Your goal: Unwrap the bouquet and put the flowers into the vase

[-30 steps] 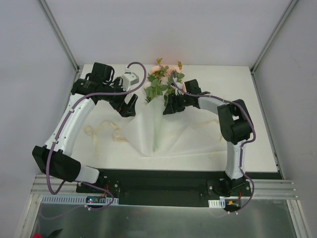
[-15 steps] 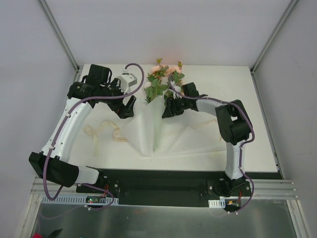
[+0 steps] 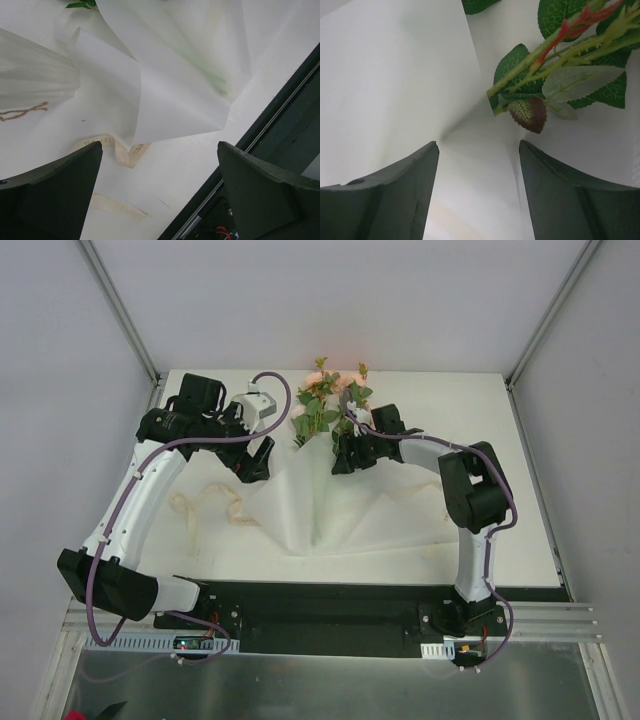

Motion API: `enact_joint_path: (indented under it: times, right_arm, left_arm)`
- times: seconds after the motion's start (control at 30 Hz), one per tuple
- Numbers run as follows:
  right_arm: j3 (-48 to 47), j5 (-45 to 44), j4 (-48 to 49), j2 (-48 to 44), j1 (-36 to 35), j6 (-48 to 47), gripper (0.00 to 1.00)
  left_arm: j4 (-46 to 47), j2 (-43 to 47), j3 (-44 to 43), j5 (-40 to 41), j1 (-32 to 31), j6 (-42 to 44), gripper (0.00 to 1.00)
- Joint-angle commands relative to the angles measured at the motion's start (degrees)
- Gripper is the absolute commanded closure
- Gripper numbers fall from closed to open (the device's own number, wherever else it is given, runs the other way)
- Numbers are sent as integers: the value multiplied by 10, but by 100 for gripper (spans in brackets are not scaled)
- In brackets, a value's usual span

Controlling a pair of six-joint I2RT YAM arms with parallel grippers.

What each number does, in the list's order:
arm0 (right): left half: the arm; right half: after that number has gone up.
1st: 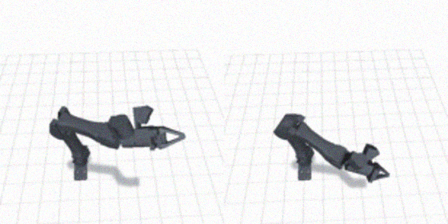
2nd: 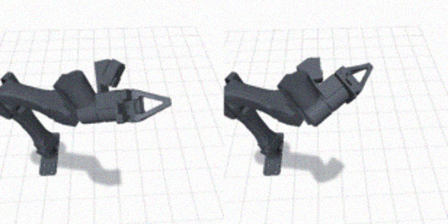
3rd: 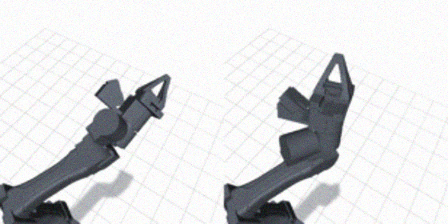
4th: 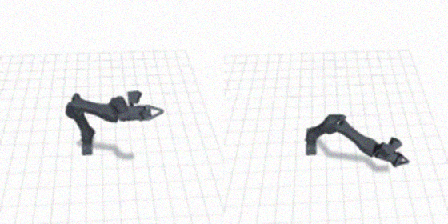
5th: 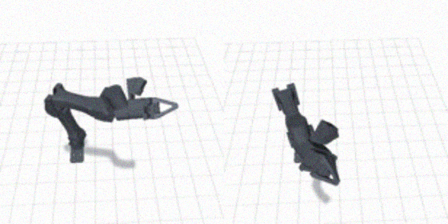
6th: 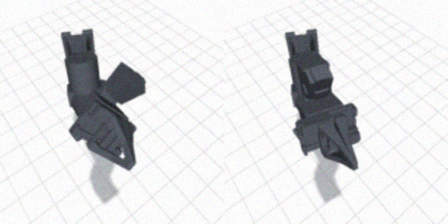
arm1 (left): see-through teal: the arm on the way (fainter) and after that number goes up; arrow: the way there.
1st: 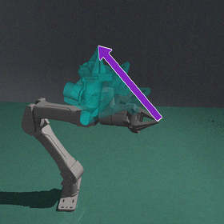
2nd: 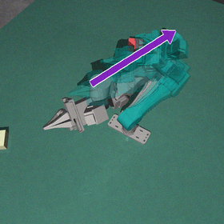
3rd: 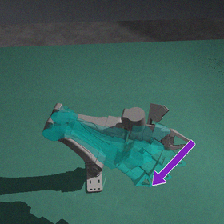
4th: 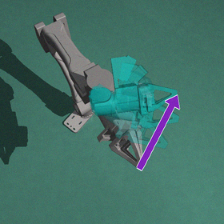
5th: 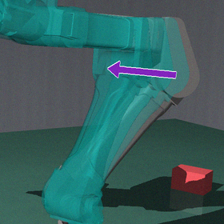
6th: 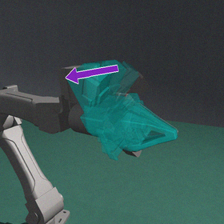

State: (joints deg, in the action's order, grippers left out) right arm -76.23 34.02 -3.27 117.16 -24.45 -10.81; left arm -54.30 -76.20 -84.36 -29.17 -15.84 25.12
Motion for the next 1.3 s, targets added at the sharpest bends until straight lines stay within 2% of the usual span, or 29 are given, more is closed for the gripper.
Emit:
enact_joint_path:
  times: [0.0,0.33,0.43,0.53,0.63,0.87,1.0,1.27]
  right_arm:
    - [-15,24,2,-10,1,-6,34]
    - [0,79,30,-16,3,20,55]
    - [-2,94,30,-14,5,32,64]
    - [2,110,50,-17,10,47,78]
    - [13,126,69,-30,15,65,99]
    - [55,155,108,-100,18,104,100]
    - [89,158,113,-176,12,105,99]
    - [141,142,57,-306,-34,63,99]
  left_arm:
    - [1,4,-2,5,-6,10,1]
    - [2,-2,-5,10,-5,10,1]
    - [3,-1,-6,15,-5,11,1]
    - [3,4,-5,17,-5,9,1]
    - [3,7,-3,17,-5,10,1]
    - [9,7,-4,17,-6,8,1]
    - [13,4,-4,13,-6,6,1]
    - [16,-25,-38,-12,-14,9,1]
